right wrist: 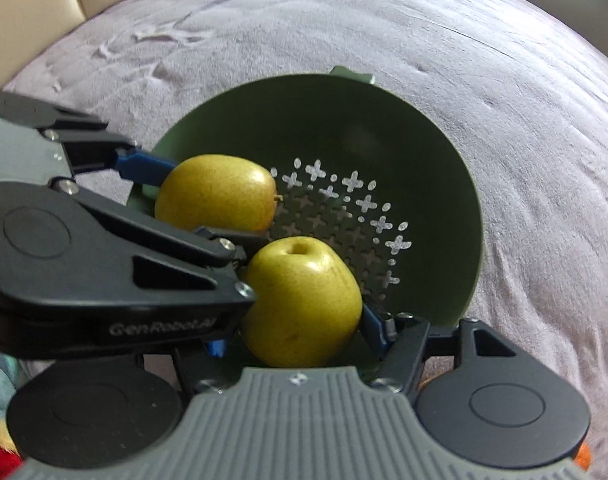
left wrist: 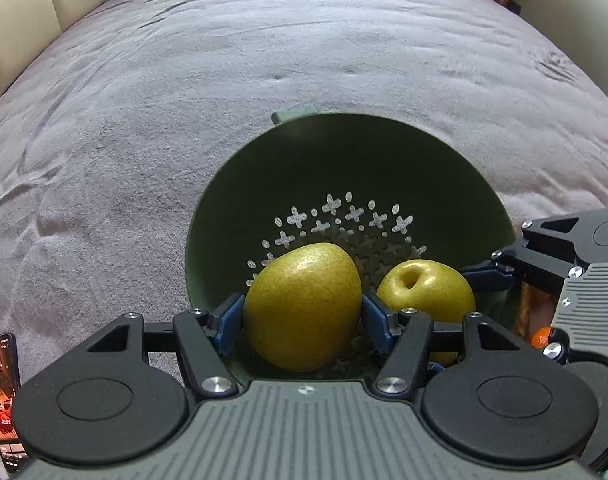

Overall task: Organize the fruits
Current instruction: 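Lower both apples into the colander and open both tools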

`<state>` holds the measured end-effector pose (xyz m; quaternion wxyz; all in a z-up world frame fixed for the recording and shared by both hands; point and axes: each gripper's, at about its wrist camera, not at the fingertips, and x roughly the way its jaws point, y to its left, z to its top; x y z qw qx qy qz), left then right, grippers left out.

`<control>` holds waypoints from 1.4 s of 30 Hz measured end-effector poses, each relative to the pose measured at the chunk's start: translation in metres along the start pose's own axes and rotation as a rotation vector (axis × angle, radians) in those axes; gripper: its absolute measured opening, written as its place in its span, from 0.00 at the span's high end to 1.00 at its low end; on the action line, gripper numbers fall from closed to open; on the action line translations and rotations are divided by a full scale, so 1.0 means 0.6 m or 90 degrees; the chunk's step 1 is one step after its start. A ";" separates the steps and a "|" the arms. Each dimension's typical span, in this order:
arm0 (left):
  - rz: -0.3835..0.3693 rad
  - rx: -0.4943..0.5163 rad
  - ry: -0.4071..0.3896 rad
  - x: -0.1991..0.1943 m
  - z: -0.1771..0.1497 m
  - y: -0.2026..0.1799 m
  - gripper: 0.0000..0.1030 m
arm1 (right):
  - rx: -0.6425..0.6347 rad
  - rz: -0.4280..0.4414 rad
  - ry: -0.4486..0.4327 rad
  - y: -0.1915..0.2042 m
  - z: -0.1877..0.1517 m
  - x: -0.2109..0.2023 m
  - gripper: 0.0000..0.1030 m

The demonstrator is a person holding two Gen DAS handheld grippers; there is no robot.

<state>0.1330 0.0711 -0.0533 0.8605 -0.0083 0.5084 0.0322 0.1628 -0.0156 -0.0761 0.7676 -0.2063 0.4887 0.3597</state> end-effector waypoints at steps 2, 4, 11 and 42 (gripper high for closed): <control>-0.002 0.001 0.008 0.004 -0.002 -0.001 0.30 | -0.010 -0.005 0.007 0.002 -0.001 0.004 0.41; -0.003 0.002 0.014 0.007 -0.004 0.000 0.30 | -0.015 -0.006 0.011 0.003 -0.004 0.007 0.41; -0.001 0.002 0.025 0.010 -0.007 -0.001 0.30 | -0.021 -0.011 0.016 0.007 -0.012 0.009 0.41; 0.000 -0.023 0.013 -0.011 -0.016 -0.002 0.13 | -0.016 -0.044 -0.018 0.017 -0.025 -0.055 0.23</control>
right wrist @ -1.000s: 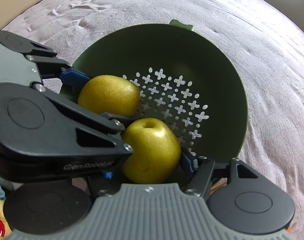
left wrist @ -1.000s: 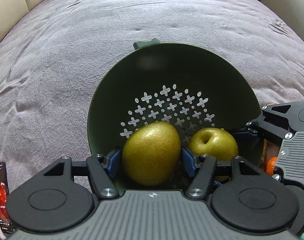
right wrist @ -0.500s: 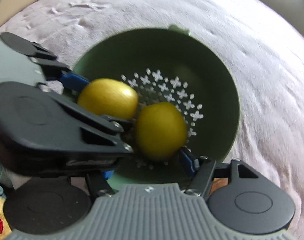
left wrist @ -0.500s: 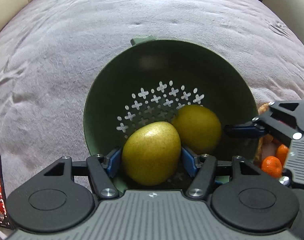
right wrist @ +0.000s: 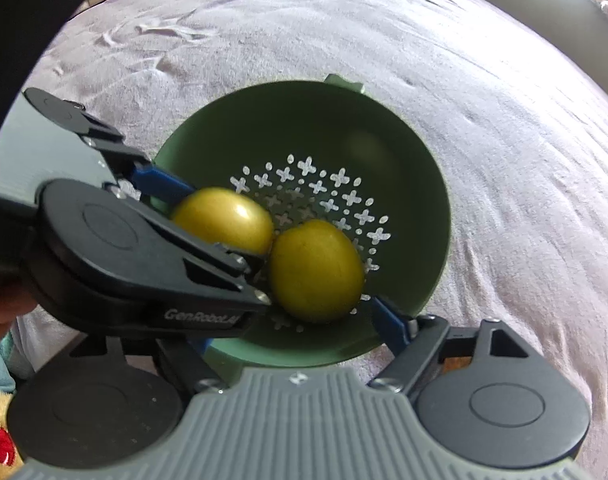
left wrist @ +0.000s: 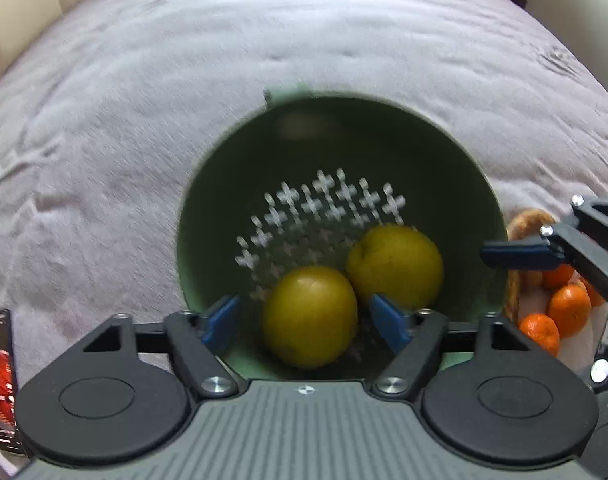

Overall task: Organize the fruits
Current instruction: 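Lower both apples into the colander and open both tools, then move both tools back toward the mandarins beside the banana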

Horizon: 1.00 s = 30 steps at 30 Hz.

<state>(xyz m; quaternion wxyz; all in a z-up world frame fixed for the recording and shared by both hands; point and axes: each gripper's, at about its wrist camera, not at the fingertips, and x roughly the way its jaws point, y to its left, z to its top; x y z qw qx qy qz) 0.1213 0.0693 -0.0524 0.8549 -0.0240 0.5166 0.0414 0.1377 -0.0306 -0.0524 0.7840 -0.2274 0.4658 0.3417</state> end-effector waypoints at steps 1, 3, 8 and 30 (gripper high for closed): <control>-0.002 -0.008 -0.009 -0.004 0.001 0.004 0.13 | 0.003 0.002 -0.004 0.000 0.000 -0.004 0.21; -0.011 -0.031 -0.014 -0.009 0.001 0.013 0.13 | 0.013 0.000 -0.007 -0.001 0.000 -0.008 0.20; -0.009 -0.032 -0.034 -0.025 0.000 0.017 0.13 | 0.035 -0.016 -0.032 -0.003 -0.007 -0.026 0.19; -0.028 0.007 -0.142 -0.135 -0.050 -0.029 0.13 | 0.192 -0.107 -0.162 -0.018 -0.101 -0.156 0.08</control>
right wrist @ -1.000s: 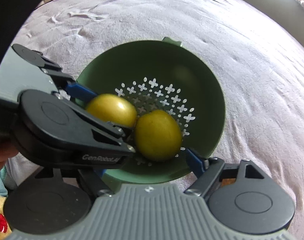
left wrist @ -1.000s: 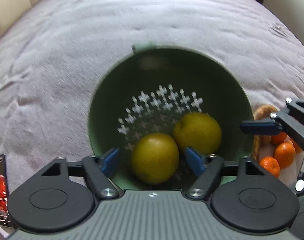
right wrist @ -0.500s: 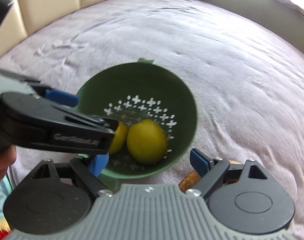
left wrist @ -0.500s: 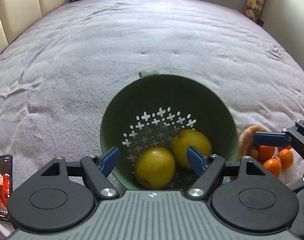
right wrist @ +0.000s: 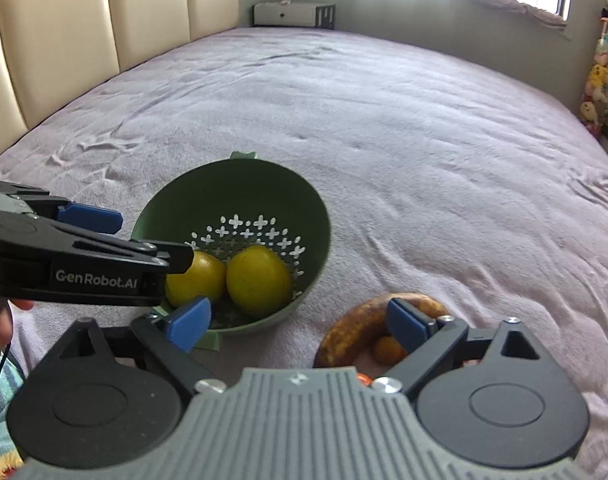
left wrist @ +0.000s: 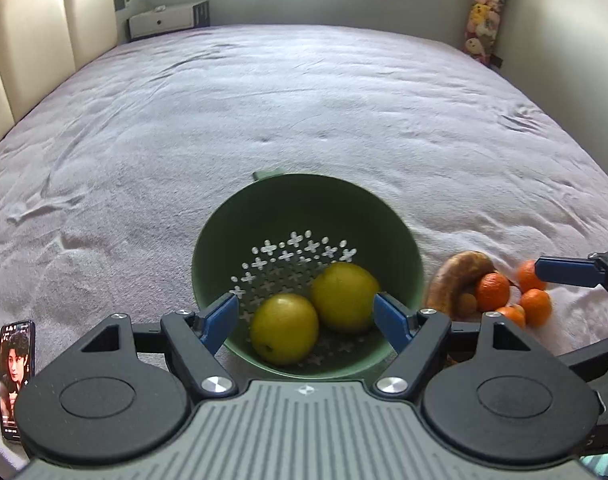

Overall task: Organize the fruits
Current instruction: 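Move both tools back toward the mandarins beside the banana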

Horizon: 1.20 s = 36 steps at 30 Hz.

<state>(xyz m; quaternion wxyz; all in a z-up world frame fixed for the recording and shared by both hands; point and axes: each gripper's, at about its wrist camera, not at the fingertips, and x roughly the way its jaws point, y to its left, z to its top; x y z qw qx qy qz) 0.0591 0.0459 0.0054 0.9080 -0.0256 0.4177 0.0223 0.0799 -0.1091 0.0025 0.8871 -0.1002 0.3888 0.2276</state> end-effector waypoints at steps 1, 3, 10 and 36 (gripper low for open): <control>-0.004 0.002 -0.003 -0.004 -0.002 -0.004 0.13 | 0.004 -0.009 -0.004 -0.003 -0.007 -0.008 0.08; -0.014 0.004 -0.008 -0.009 -0.007 -0.012 0.13 | 0.018 -0.022 -0.010 -0.010 -0.020 -0.020 0.07; -0.055 0.020 -0.011 -0.011 -0.027 -0.048 0.13 | 0.132 -0.063 -0.012 -0.052 -0.075 -0.045 0.04; -0.201 0.121 -0.029 0.036 -0.106 -0.142 0.21 | 0.322 -0.155 0.058 -0.163 -0.174 -0.016 0.23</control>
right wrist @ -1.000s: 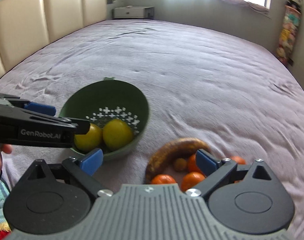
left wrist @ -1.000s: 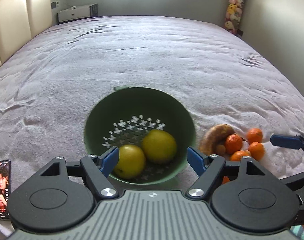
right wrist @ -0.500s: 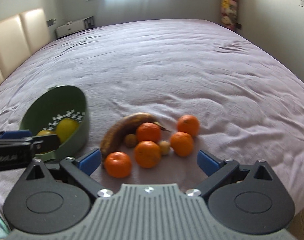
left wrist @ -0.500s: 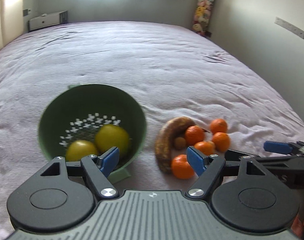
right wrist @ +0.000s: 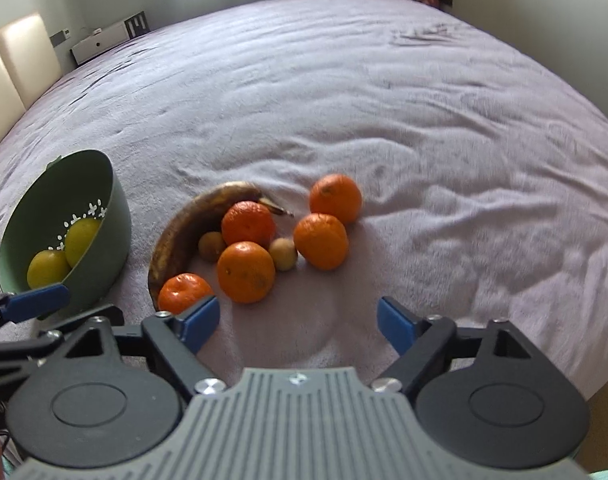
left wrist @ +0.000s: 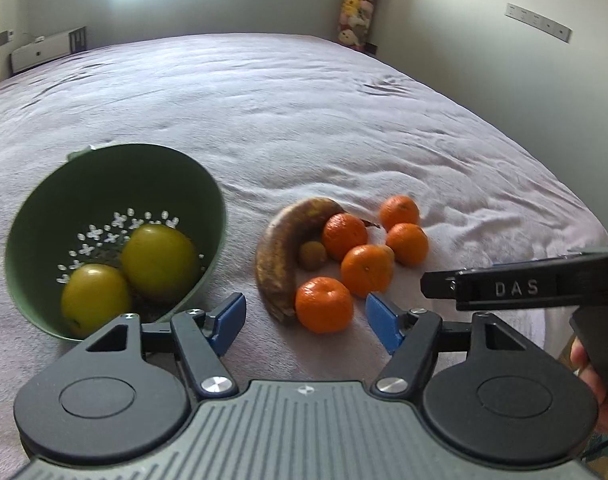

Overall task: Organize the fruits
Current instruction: 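Move both tools back toward the mandarins beside the banana, then grasp a mandarin with the left tool while the right tool grasps another mandarin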

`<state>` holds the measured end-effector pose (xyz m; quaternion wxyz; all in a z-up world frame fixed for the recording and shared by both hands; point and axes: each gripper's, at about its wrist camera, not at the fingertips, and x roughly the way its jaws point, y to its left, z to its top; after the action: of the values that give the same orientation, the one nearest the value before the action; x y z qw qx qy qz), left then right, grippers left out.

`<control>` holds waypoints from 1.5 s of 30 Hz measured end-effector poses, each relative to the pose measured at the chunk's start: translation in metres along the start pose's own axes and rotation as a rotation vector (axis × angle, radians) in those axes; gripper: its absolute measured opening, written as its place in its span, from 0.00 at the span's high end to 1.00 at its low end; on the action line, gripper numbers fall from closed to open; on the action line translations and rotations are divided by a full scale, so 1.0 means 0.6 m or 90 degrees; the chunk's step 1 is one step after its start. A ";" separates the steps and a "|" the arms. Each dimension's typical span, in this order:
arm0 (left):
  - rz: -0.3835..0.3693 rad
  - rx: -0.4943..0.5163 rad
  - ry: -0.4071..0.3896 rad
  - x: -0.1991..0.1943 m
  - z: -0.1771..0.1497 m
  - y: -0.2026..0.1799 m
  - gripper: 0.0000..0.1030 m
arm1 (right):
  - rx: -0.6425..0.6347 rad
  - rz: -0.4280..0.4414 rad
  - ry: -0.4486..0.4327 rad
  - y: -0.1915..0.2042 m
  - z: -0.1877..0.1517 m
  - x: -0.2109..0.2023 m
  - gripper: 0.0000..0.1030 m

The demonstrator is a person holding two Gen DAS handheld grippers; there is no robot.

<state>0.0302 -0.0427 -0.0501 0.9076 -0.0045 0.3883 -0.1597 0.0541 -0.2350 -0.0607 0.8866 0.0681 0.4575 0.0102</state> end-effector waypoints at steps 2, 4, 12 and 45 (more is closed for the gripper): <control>-0.010 0.000 0.003 0.007 -0.002 0.000 0.23 | 0.003 0.009 0.004 -0.001 0.000 0.003 0.29; -0.018 0.002 0.007 0.014 -0.005 -0.002 0.25 | 0.005 0.020 0.005 -0.002 0.000 0.007 0.33; -0.017 0.048 0.017 0.049 -0.007 -0.022 0.31 | 0.001 0.075 -0.015 0.008 0.012 0.020 0.47; 0.052 0.140 0.052 0.125 -0.018 -0.068 0.34 | 0.061 0.118 0.031 0.016 0.024 0.118 0.60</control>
<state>0.0592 -0.1018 -0.1049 0.8916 0.1178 0.4052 -0.1642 0.1074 -0.2212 -0.1089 0.8661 0.1521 0.4707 0.0720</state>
